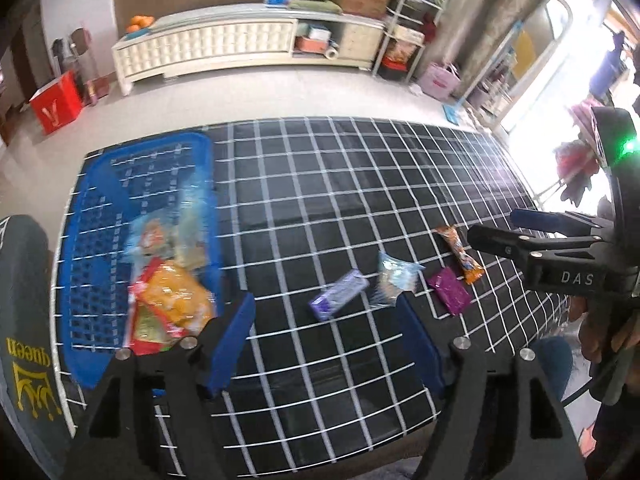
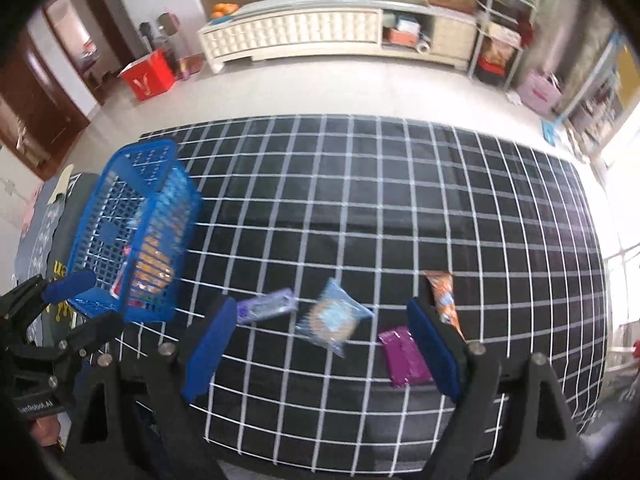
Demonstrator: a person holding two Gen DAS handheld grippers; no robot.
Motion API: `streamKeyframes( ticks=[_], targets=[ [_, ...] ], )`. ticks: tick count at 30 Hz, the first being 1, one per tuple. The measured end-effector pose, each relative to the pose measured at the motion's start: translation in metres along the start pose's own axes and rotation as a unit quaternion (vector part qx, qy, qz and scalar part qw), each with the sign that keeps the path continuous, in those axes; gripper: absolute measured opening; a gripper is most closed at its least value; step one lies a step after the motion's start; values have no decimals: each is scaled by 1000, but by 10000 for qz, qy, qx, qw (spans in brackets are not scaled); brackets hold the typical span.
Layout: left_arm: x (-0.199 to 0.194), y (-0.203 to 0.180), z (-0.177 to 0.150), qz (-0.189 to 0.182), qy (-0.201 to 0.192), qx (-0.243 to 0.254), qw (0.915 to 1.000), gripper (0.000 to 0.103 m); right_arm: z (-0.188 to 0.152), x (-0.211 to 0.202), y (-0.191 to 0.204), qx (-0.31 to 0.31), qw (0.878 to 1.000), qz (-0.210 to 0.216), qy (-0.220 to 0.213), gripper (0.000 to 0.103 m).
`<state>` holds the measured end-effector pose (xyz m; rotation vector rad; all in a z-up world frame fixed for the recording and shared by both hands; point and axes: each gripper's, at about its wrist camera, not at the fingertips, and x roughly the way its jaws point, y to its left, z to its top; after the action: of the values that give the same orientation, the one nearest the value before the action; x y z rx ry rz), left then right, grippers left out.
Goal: Organize snacks
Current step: 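Withdraw both tools from the basket toward the remaining snacks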
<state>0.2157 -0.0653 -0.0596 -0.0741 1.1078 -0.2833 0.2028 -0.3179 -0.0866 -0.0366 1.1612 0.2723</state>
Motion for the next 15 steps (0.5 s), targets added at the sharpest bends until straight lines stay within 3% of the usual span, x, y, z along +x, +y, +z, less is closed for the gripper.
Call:
streamKeyframes(
  ticks=[15],
  targets=[
    [97,-88,14,-109,778,301,9965,72,-33,41,-101,346,9977,-390,428,89]
  ],
)
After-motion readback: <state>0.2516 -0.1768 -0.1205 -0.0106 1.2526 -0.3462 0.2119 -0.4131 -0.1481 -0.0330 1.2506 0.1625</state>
